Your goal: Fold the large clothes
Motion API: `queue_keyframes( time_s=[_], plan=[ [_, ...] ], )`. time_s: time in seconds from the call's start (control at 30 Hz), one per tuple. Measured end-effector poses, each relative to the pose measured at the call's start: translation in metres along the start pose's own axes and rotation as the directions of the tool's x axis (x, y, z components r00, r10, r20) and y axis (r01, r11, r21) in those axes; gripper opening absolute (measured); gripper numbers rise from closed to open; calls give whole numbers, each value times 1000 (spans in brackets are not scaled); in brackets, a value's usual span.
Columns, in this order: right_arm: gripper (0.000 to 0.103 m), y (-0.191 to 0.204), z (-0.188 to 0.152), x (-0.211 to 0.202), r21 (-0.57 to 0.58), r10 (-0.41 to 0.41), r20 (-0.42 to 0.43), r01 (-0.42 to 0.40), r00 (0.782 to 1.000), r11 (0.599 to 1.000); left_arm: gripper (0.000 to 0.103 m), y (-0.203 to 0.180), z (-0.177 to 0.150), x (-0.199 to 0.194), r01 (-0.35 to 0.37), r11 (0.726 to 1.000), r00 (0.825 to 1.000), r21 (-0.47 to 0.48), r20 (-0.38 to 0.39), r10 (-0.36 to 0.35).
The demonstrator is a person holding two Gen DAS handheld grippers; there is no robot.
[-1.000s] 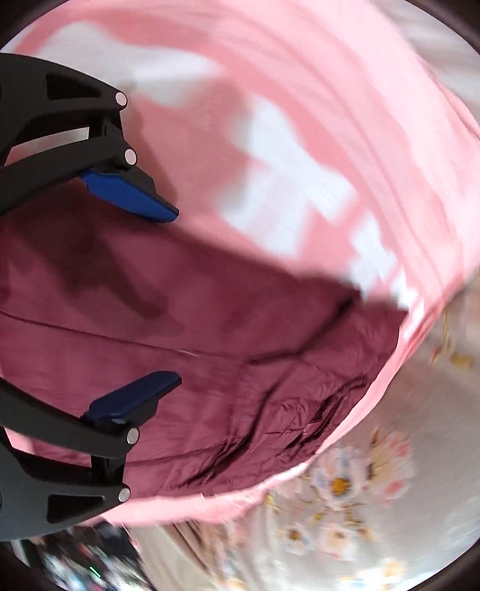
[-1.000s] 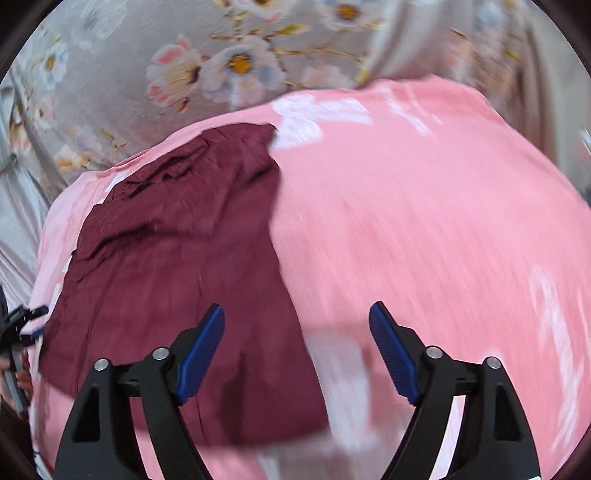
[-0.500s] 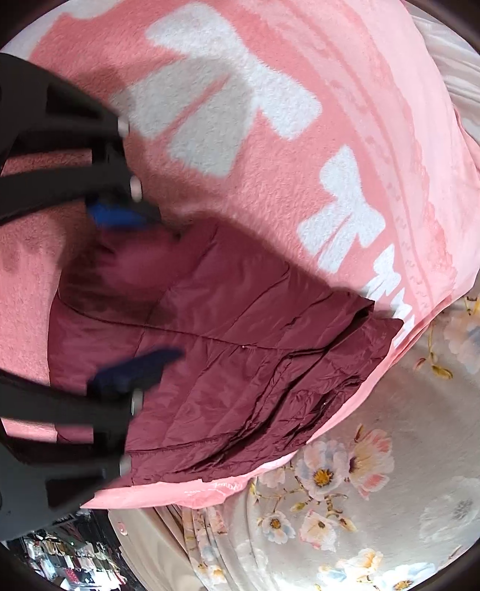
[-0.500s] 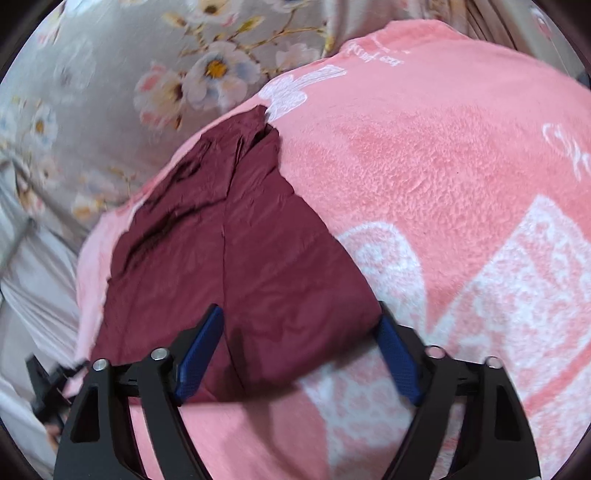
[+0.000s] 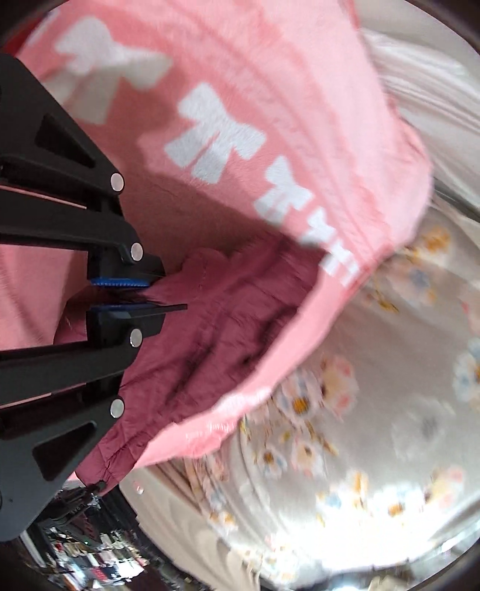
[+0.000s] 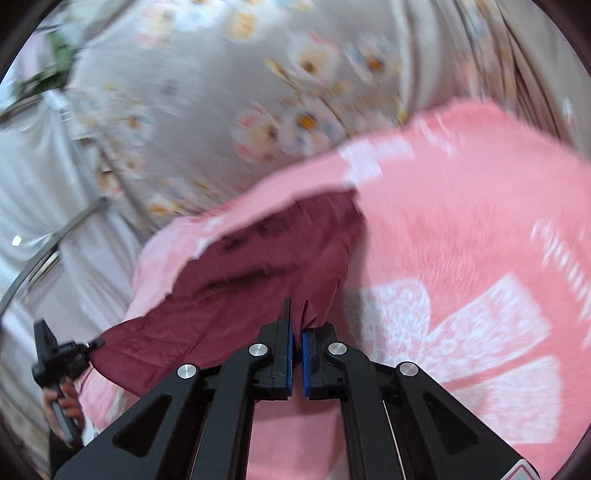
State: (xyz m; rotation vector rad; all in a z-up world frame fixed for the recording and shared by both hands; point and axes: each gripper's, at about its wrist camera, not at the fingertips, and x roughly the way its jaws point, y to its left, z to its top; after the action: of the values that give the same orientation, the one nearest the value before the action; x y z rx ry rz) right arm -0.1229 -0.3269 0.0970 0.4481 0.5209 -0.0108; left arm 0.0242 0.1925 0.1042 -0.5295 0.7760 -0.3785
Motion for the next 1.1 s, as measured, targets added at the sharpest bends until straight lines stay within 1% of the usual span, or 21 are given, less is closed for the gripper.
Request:
queue_keyframes(
  time_s=[0.07, 0.17, 0.27, 0.33, 0.4, 0.47, 0.5, 0.53, 0.57, 0.6, 0.63, 0.67, 0.7, 0.73, 0.77, 0.87, 0.97, 1.03, 1.1],
  plan=[
    [3, 13, 4, -38, -52, 21, 64, -17, 998, 998, 5, -8, 1, -31, 19, 999, 999, 27, 38, -20],
    [3, 26, 15, -75, -78, 48, 137, -37, 989, 996, 5, -32, 7, -75, 31, 996, 992, 83, 122, -41],
    [3, 34, 34, -83, -73, 63, 188, -50, 980, 996, 5, -53, 24, -89, 40, 992, 981, 120, 185, -62],
    [3, 36, 56, -73, -65, 67, 209, -55, 976, 996, 5, -61, 38, -82, 23, 990, 978, 138, 205, -51],
    [3, 35, 77, -51, -47, 52, 217, -43, 975, 998, 6, -66, 61, -57, -1, 989, 979, 147, 203, -30],
    [3, 27, 98, -20, -5, 39, 200, -38, 979, 999, 6, -66, 79, -27, -44, 989, 981, 139, 194, 16],
    [3, 21, 111, 8, 28, 15, 178, -20, 984, 999, 6, -67, 91, -2, -80, 985, 981, 151, 185, 51],
    [3, 18, 117, 24, 40, 0, 168, -7, 986, 999, 6, -65, 98, 16, -116, 981, 979, 153, 187, 87],
    [3, 14, 124, 44, 50, -17, 151, 9, 988, 999, 6, -64, 105, 35, -160, 974, 975, 162, 183, 129],
    [3, 9, 131, 74, 65, -49, 124, 41, 991, 997, 6, -63, 113, 62, -206, 962, 969, 179, 174, 175],
    [3, 5, 135, 94, 75, -67, 106, 59, 992, 995, 6, -59, 119, 86, -245, 951, 962, 187, 169, 215],
    [3, 2, 137, 110, 84, -79, 89, 71, 993, 994, 6, -54, 125, 110, -273, 943, 957, 190, 150, 247],
    [3, -4, 140, 137, 97, -110, 63, 104, 992, 990, 6, -48, 129, 130, -291, 937, 954, 194, 131, 269],
    [3, -8, 140, 152, 100, -127, 47, 122, 991, 988, 6, -42, 130, 147, -303, 934, 951, 189, 116, 285],
    [3, -14, 140, 175, 108, -151, 21, 148, 988, 983, 6, -36, 131, 160, -313, 931, 949, 186, 99, 299],
    [3, -31, 134, 222, 134, -194, -41, 198, 980, 971, 6, -14, 133, 213, -359, 913, 933, 193, 41, 358],
    [3, -41, 126, 255, 130, -229, -82, 238, 970, 963, 6, 2, 130, 245, -385, 901, 920, 201, 3, 393],
    [3, -45, 122, 269, 120, -245, -105, 257, 964, 959, 8, 14, 126, 266, -404, 892, 909, 203, -22, 417],
    [3, -49, 115, 282, 108, -262, -131, 277, 956, 955, 9, 25, 121, 282, -411, 890, 903, 198, -44, 427]
  ],
)
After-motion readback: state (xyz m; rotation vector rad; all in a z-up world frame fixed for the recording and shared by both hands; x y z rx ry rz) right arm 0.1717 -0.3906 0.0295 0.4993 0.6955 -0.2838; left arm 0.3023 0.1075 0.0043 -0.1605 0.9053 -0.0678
